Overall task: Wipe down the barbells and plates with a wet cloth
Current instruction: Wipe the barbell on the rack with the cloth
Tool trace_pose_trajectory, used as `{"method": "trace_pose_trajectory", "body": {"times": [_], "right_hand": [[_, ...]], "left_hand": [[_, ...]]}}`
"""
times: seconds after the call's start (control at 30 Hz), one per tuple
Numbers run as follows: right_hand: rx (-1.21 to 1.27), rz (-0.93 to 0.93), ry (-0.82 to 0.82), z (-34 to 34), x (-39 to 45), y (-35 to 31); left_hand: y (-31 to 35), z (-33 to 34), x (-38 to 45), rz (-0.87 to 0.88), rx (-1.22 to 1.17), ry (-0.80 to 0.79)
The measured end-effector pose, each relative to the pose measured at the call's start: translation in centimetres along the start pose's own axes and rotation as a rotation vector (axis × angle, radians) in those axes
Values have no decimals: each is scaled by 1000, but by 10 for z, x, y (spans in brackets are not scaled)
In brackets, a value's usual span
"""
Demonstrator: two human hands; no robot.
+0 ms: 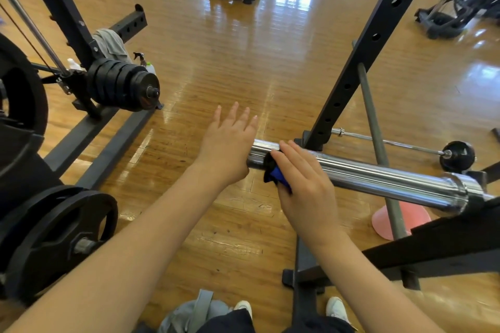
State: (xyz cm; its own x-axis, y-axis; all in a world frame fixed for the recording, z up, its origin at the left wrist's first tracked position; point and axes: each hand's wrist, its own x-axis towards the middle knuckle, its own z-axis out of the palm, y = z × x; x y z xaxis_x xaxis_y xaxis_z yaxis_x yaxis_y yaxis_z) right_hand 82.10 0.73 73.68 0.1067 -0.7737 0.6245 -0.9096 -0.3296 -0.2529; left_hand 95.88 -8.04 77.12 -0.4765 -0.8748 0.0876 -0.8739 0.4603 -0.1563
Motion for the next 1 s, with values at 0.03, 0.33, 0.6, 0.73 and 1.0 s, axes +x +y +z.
{"method": "trace_pose_trajectory", "body": {"times": [0.03,0.33,0.6,0.73,1.0], "right_hand": [[5,-37,-1,5,3,-5],[-25,-124,43,12,-13,18],[-2,-10,25,5,-10,11],[17,-38,-4,15,2,1],[-2,-83,28,0,-17,23]], "left_hand": [[0,3,-3,-10,-31,40],[11,41,-29,-44,-82,421],[19,41,-13,-22,-84,496],[15,34,-10,21,-153,427],[12,19,-10,16,-131,187]]}}
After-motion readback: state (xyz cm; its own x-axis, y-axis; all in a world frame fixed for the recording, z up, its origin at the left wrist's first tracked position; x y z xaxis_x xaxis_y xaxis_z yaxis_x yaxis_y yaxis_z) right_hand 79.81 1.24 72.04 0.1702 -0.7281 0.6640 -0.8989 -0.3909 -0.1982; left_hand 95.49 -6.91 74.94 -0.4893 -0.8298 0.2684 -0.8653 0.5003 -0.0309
